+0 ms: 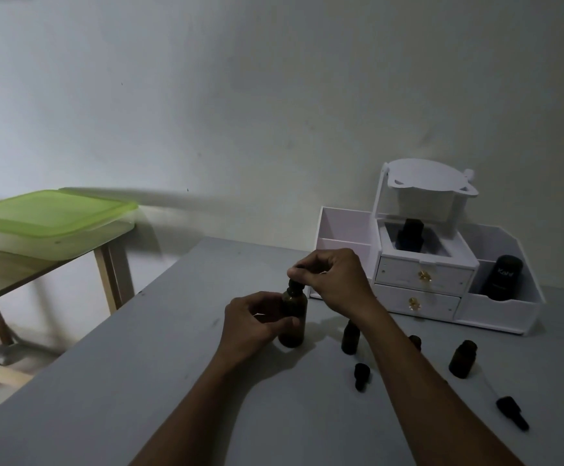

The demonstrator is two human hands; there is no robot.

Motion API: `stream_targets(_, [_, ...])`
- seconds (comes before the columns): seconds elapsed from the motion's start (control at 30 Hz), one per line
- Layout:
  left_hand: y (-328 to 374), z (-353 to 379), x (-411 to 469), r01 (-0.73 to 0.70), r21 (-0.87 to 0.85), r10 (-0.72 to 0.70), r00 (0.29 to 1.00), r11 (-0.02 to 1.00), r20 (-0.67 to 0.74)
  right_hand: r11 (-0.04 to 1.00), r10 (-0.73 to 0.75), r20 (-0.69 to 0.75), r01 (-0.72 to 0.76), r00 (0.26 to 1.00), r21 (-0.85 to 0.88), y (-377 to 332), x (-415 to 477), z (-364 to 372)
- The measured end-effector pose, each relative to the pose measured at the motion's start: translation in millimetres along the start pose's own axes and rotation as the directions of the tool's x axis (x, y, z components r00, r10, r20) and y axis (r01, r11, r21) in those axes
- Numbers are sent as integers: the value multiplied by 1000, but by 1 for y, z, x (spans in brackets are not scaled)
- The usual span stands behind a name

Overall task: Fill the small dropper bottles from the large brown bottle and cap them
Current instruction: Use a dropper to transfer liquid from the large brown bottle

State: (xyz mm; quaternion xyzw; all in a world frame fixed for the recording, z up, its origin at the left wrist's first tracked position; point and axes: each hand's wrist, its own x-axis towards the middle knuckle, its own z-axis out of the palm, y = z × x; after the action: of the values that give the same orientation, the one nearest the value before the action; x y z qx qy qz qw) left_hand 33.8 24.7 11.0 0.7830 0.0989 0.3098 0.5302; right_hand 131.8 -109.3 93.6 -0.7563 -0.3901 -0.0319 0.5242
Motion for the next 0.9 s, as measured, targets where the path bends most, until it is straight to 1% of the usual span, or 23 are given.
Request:
stream_targets(0.2, [-1,2,0,10,-7,-10,1000,1000,-7,999,-50,-42,50,998,0,-1,0,2])
stream_targets(0.63, [-3,1,0,12,-2,-12,1000,1000,-8,997,-76,-65,74,995,-33,1,0,5])
stream_targets(0.77, [-1,0,0,-2,11,2,1000,1000,-5,998,-67,-87,68,994,8,-3,-1,5])
stream_targets(0.9, [0,1,-2,18,-8,-18,1000,1000,-11,996,-69,-80,73,994,56,-15,0,-1])
